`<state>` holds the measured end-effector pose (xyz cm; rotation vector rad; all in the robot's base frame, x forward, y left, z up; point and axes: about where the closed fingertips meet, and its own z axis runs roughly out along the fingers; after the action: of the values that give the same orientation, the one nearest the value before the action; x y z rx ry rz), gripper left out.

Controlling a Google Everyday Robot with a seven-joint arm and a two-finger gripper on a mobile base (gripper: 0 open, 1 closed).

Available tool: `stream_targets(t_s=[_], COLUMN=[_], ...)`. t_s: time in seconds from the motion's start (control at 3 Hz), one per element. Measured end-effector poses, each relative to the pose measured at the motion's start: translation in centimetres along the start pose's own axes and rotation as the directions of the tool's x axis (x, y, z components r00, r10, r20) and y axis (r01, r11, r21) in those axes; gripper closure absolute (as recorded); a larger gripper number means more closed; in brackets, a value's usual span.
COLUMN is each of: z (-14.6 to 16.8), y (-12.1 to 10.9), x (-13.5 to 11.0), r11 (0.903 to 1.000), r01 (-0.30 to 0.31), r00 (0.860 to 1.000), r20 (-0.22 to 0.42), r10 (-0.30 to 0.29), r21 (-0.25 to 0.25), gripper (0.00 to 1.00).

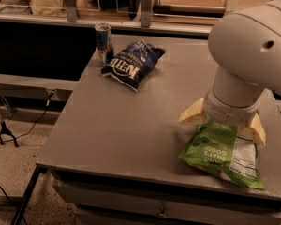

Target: Move green rice chip bag near blue chip bag

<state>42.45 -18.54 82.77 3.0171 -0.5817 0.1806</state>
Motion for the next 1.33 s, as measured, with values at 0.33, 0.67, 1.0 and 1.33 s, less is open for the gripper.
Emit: stream_targets(t_s=[0.33, 0.67, 1.0, 1.33], z=[0.0, -0.11, -0.21, -0.34], y=[0.0, -0.01, -0.02, -0.04], x=[0.0, -0.01, -0.02, -0.03], r11=[1.0, 1.0, 1.0, 1.0], r01=[0.0, 0.0, 0.0, 0.0], r00=[1.0, 1.0, 1.0, 1.0], r20=[0.0, -0.004, -0.007, -0.012], r10=[0.0, 0.0, 0.0, 0.0], r21=[0.0, 0.001, 0.003, 0.004], gripper=[0.0, 0.16, 0.39, 0.7])
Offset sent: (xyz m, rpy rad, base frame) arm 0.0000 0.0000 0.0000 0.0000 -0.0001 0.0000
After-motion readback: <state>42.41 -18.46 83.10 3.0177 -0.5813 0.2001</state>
